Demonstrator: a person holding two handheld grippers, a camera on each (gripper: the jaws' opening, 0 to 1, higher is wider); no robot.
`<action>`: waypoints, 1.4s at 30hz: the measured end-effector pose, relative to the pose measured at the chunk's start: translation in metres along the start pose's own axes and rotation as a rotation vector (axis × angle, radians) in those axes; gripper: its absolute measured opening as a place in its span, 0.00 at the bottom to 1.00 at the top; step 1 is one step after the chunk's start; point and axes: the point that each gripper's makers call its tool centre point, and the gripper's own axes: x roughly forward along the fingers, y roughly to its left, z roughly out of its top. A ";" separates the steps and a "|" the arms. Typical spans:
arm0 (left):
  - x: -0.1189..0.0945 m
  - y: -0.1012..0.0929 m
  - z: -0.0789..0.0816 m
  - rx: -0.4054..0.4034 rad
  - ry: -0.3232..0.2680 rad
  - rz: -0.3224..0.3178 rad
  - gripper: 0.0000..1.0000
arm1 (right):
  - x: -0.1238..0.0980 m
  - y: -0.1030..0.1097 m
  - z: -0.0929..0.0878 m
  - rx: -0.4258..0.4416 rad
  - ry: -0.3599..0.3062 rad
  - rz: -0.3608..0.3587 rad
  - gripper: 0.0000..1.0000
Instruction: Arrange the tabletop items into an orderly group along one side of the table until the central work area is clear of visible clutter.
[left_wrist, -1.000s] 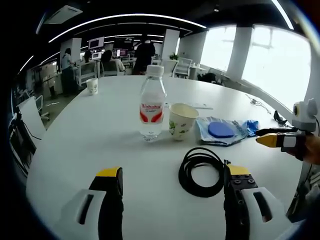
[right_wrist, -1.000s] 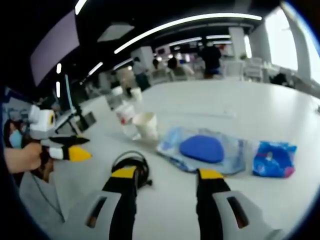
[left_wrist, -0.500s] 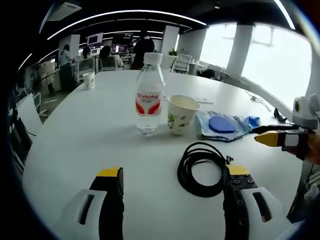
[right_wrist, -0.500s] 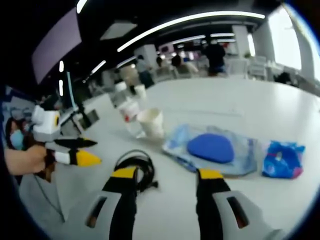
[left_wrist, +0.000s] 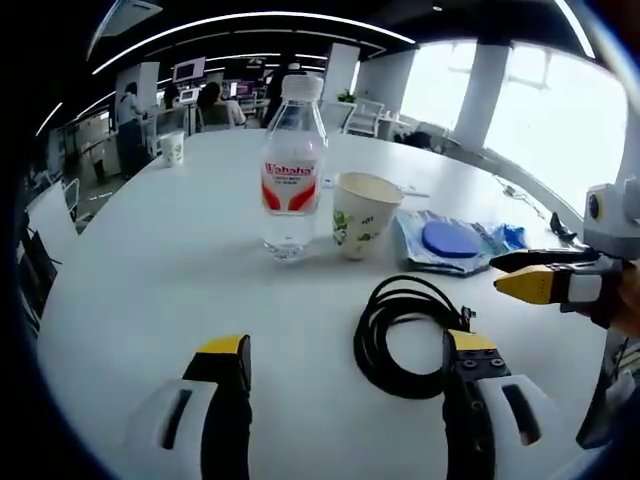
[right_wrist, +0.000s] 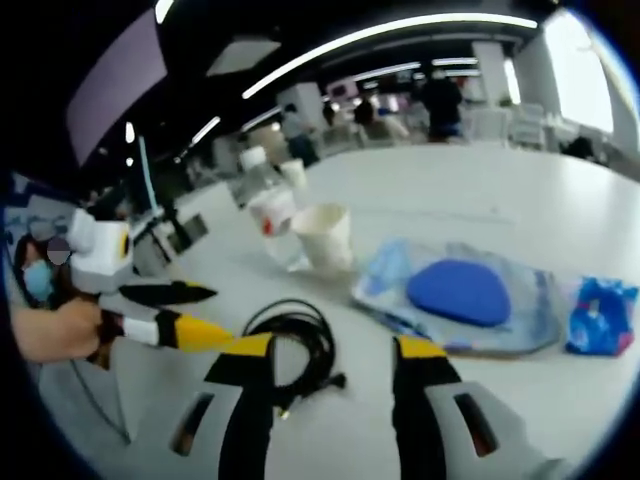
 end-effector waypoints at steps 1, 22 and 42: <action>0.002 0.000 -0.002 0.011 0.005 -0.001 0.77 | 0.002 0.000 -0.001 -0.004 0.005 0.002 0.43; 0.022 -0.006 -0.018 0.094 0.063 0.009 0.72 | 0.033 0.013 -0.021 -0.090 0.085 0.027 0.42; 0.029 -0.012 -0.019 0.186 0.047 0.049 0.48 | 0.042 0.010 -0.043 -0.131 0.160 -0.004 0.31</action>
